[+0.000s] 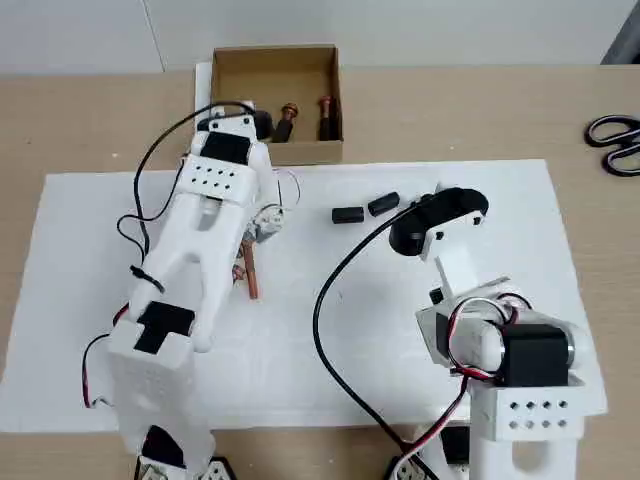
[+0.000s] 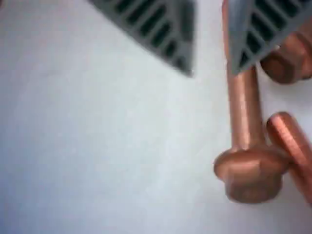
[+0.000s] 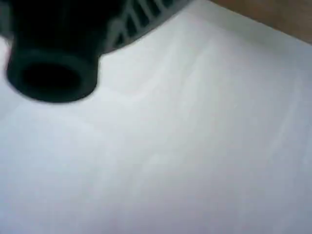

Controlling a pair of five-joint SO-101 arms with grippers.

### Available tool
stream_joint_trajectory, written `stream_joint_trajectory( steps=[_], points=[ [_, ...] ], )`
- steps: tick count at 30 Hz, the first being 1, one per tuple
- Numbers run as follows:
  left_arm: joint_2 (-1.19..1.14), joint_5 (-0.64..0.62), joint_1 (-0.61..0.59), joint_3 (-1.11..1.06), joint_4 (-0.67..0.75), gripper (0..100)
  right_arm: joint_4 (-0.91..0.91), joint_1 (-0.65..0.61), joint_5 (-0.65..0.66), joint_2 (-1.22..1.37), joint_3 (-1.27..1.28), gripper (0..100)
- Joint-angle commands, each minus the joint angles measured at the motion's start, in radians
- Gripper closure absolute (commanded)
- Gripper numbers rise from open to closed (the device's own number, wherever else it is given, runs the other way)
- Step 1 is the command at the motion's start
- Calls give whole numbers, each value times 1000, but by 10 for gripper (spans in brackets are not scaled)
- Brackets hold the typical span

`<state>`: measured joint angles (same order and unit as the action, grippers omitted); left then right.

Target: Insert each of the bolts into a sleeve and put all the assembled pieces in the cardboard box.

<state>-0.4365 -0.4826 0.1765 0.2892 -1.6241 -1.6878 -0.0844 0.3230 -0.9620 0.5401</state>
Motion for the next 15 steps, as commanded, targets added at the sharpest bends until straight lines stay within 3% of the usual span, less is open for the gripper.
stream_joint_trajectory(
  steps=[1,15],
  points=[
    [9,3,-3,-10,-6,852,7,7,5,-5,-3,995],
    [-20,3,-69,-19,31,852,8,7,8,-4,0,995]
  ],
)
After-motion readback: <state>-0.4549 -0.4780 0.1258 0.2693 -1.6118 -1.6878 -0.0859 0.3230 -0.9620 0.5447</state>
